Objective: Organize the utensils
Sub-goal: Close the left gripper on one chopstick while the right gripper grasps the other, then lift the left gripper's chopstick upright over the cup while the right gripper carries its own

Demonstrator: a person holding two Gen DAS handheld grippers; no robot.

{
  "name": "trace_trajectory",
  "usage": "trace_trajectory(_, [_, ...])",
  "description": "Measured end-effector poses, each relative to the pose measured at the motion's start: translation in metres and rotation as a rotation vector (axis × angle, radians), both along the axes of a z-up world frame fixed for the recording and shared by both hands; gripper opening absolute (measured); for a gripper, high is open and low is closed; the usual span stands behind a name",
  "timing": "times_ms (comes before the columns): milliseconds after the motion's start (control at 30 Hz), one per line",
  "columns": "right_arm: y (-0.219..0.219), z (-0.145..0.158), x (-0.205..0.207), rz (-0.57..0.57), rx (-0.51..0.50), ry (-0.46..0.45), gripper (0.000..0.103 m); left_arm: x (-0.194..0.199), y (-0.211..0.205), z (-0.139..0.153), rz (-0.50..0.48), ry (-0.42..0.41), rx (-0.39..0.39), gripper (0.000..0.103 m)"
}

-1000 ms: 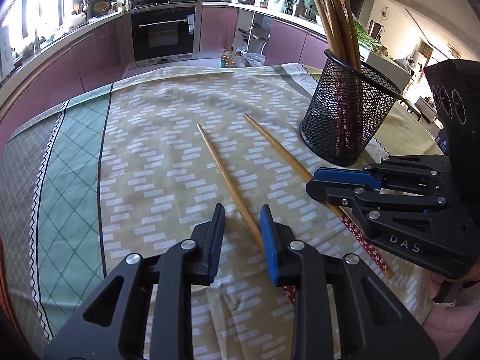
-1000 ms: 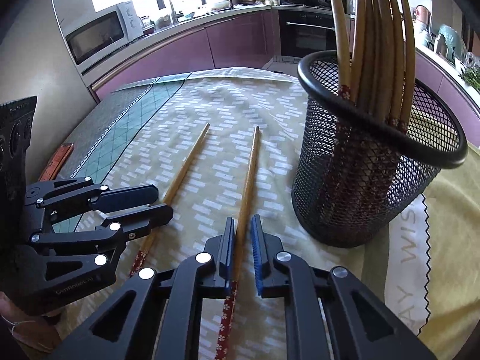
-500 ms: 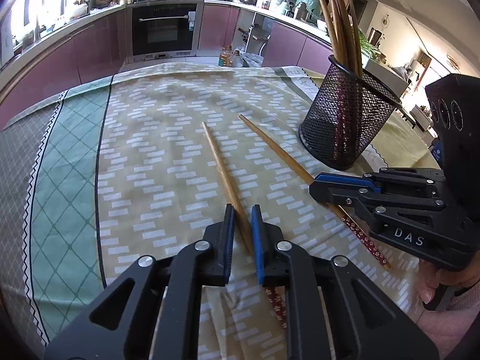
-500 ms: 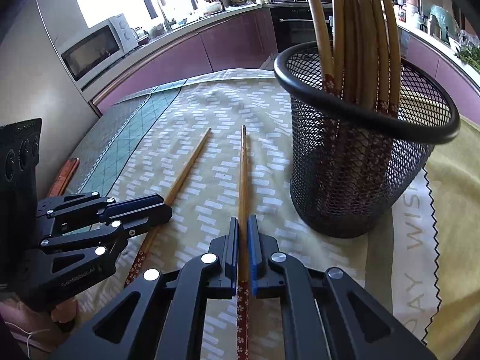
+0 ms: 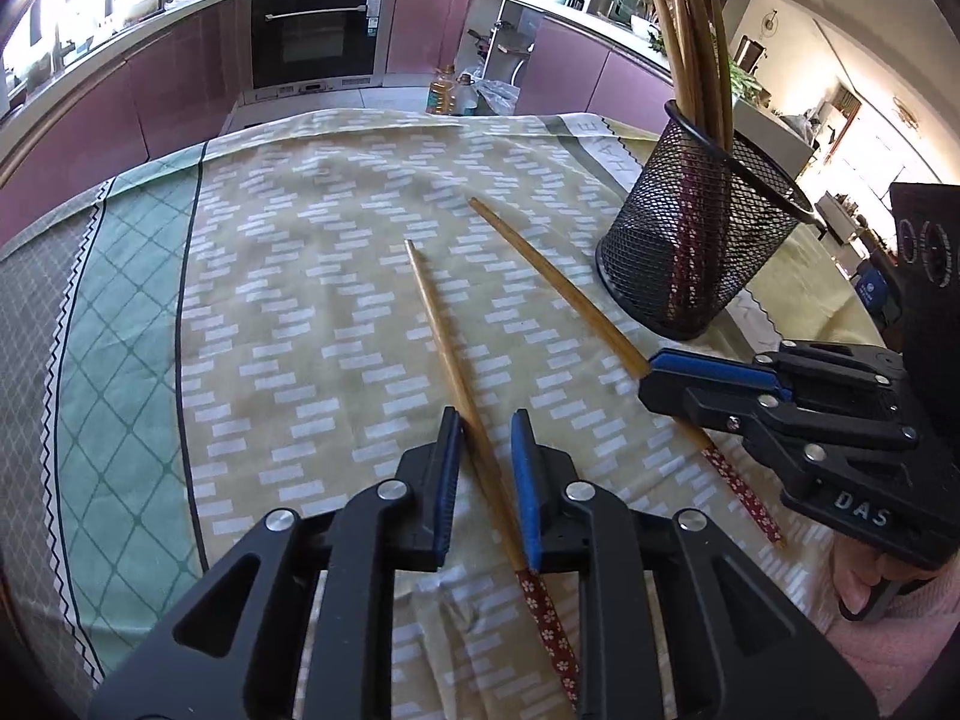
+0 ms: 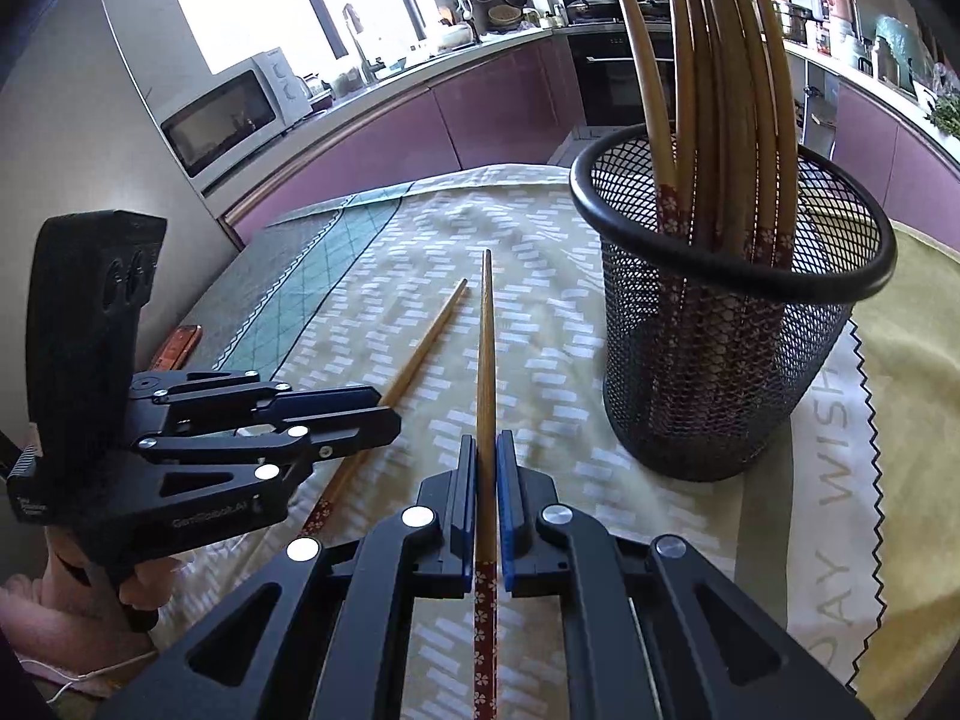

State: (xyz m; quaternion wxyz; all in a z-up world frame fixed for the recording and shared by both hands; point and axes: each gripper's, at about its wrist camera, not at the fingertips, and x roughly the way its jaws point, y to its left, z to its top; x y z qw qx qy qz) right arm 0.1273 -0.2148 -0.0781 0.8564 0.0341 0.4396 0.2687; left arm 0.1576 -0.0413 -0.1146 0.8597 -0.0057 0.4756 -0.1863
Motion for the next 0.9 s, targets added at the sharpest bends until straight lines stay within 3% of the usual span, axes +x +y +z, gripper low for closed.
trace_trajectory(200, [-0.003,0.004,-0.008,0.017,0.025,-0.02,0.006,0.005,-0.005,-0.002,0.039,-0.009,0.031,0.008])
trace_trajectory(467, [-0.013,0.017,-0.02,0.032,0.062,-0.063,0.006,-0.011,0.0,0.008,0.058,-0.039,0.003,0.008])
trace_trajectory(900, [-0.028,0.046,-0.039,0.054,0.133,-0.16,0.006,-0.042,0.021,0.059,0.041,-0.148,-0.172,0.008])
